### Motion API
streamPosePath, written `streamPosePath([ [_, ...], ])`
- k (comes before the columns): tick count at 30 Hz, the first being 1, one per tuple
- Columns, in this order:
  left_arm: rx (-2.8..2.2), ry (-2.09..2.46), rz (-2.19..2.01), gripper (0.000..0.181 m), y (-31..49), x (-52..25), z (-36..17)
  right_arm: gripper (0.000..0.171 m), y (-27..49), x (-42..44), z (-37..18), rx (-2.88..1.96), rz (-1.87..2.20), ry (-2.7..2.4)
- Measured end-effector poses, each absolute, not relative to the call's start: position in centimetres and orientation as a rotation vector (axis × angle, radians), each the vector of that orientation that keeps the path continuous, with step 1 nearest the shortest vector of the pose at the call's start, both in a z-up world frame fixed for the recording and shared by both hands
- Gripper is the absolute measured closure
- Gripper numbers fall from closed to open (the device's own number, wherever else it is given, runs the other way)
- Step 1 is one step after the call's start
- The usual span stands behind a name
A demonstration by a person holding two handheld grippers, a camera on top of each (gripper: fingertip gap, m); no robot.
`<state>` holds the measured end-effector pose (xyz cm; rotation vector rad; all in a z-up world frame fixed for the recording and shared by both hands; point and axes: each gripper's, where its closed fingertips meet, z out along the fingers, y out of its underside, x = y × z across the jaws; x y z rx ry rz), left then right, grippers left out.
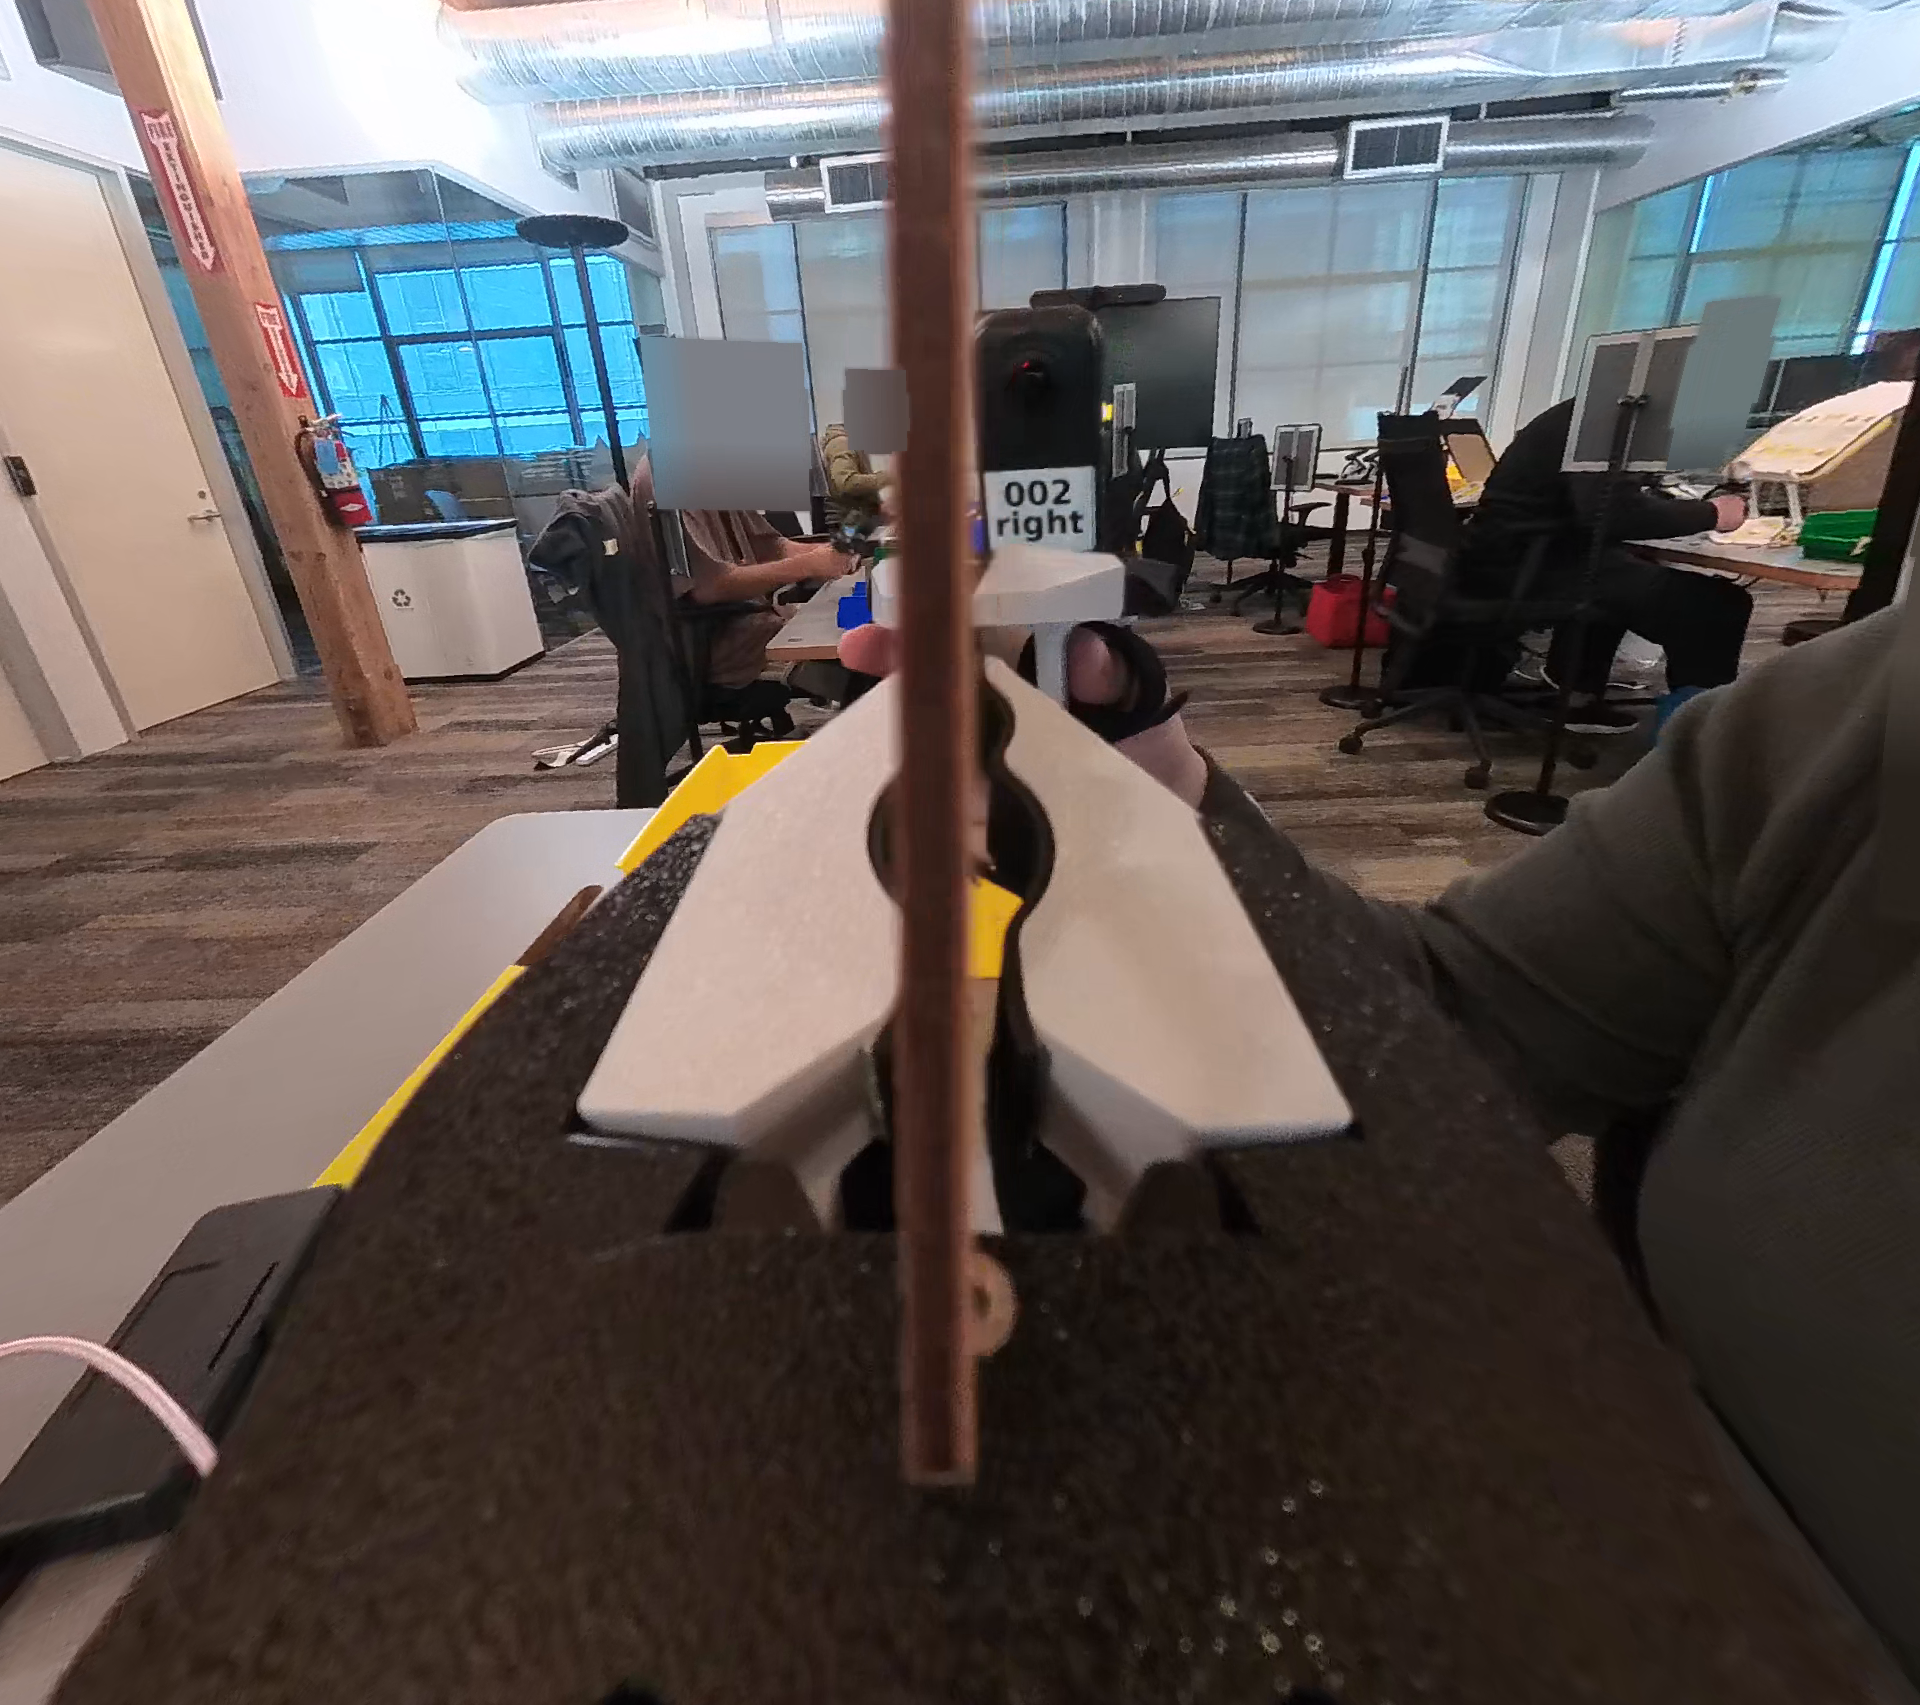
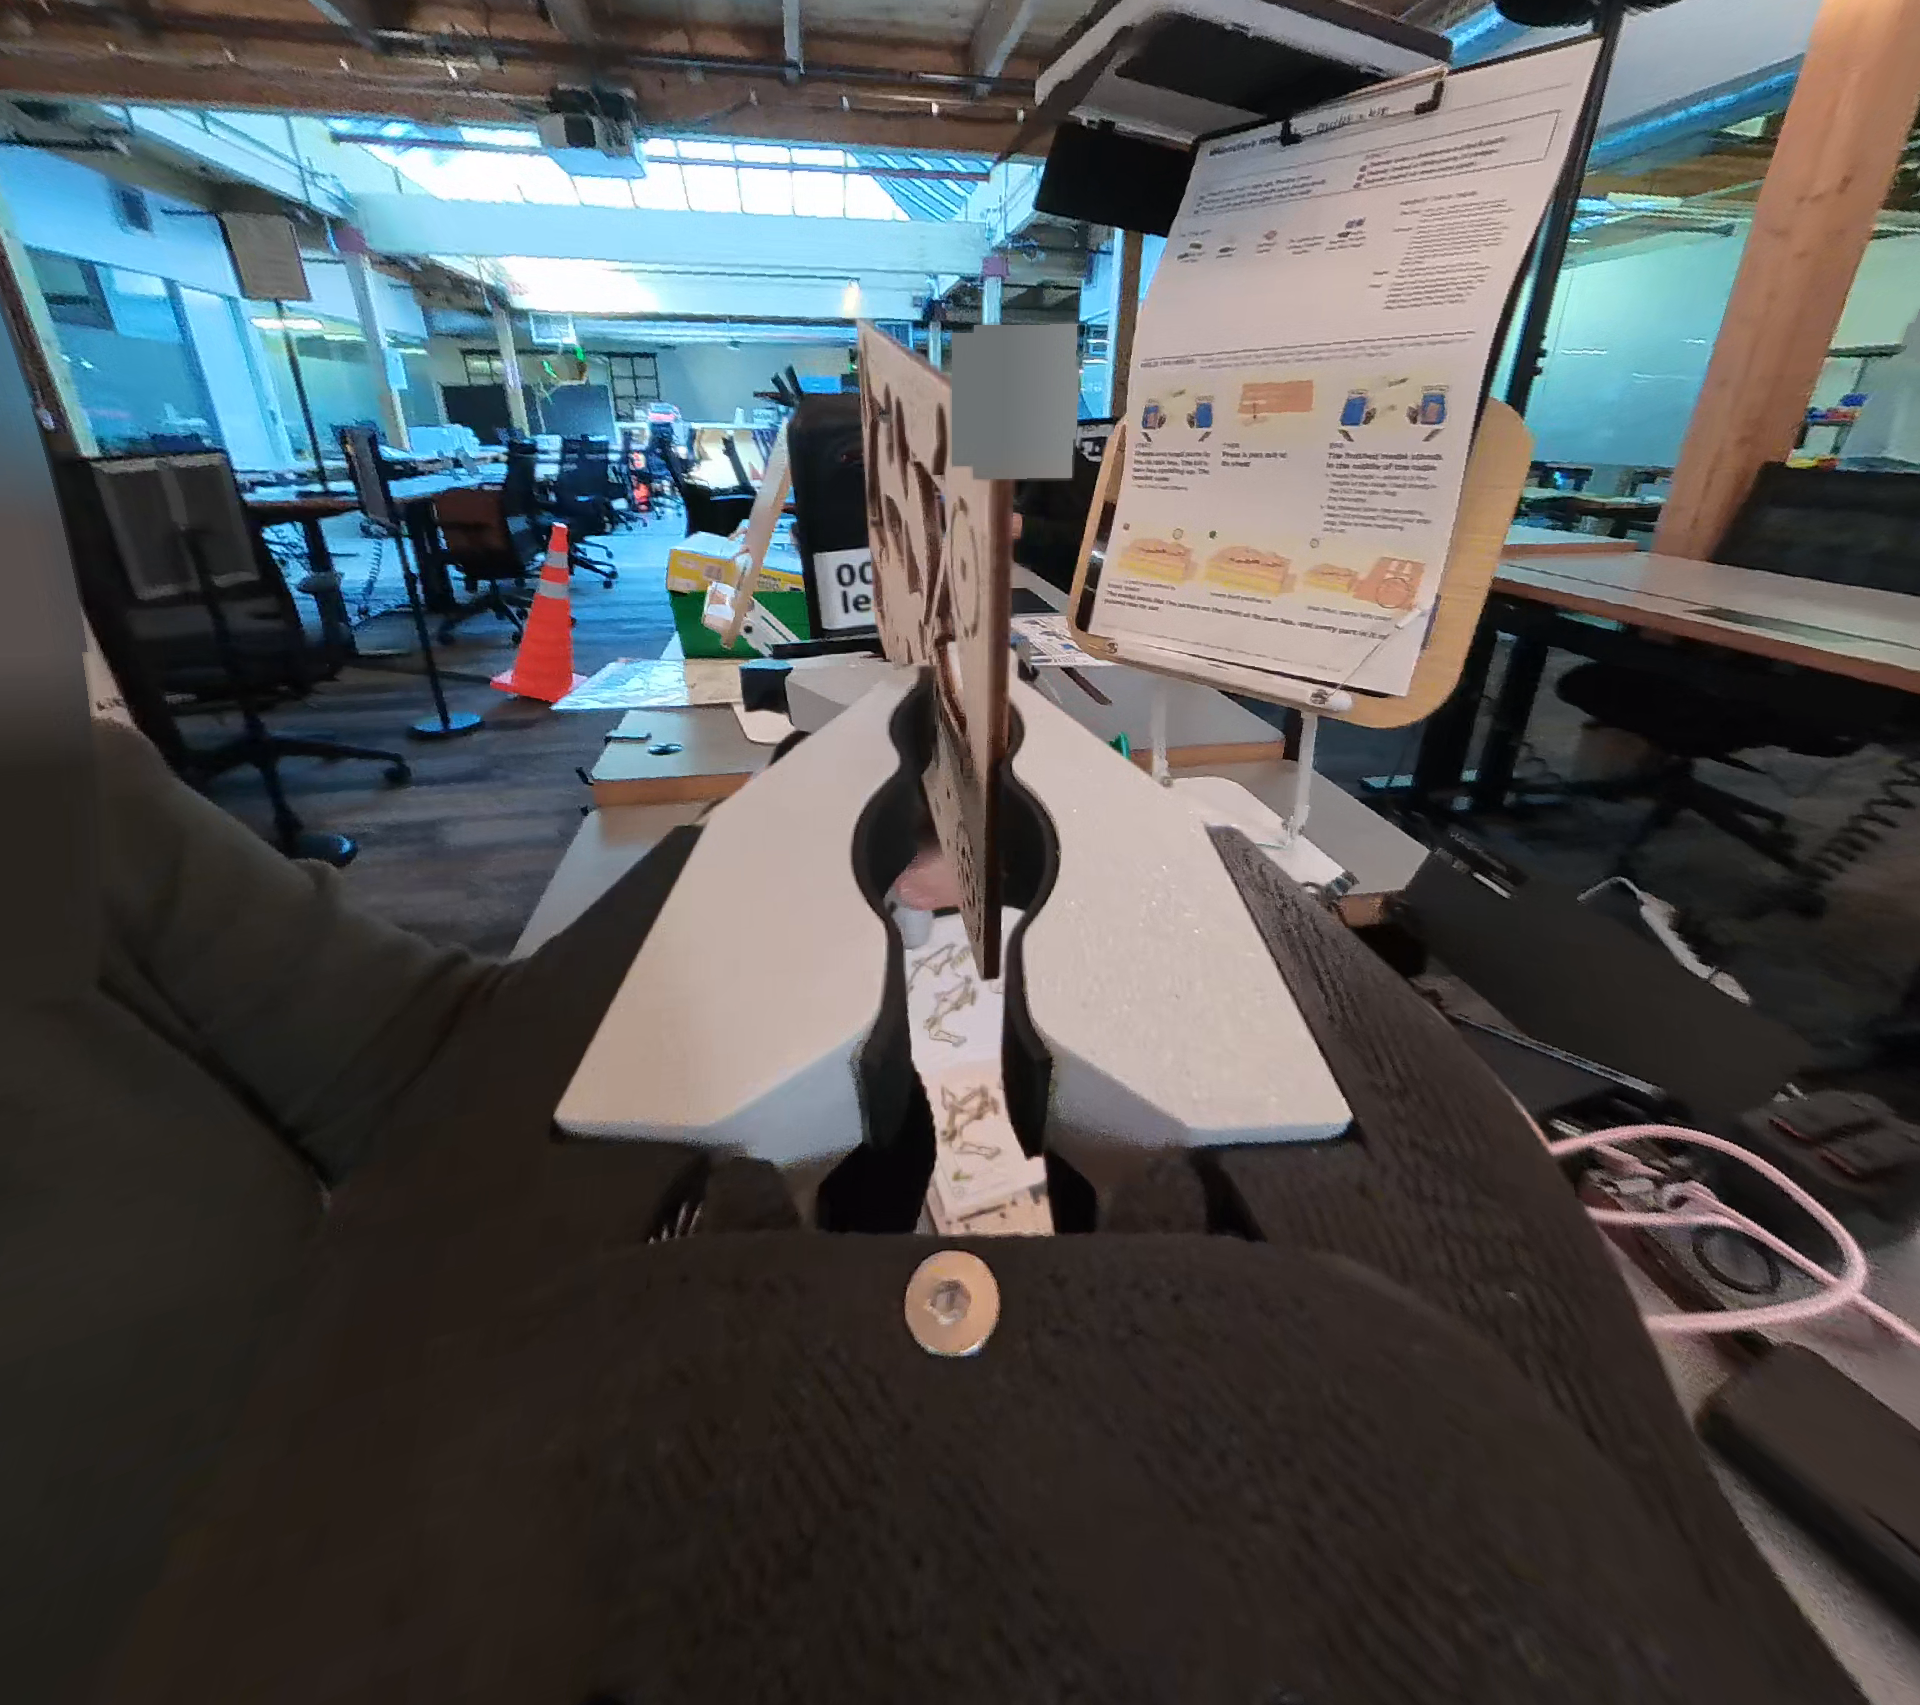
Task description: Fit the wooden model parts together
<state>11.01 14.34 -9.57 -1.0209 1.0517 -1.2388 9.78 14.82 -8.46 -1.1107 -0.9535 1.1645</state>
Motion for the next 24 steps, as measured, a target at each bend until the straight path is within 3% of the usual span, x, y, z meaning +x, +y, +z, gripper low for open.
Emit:
streamPosePath([
  [19,-1.002,1.037,-1.160,0.181,15.0,10.8,-9.7,0.156,16.0,9.8,-8.6,-1.189,0.937,-0.908],
  [21,-0.971,1.039,-1.231,0.180,14.3,11.0,-9.4,0.170,15.7,10.2,-8.2,-1.135,0.947,-0.909],
  [24,-0.982,1.052,-1.208,0.181,14.4,11.5,-9.7,0.171,15.5,10.5,-8.4,-1.153,1.028,-0.931],
])
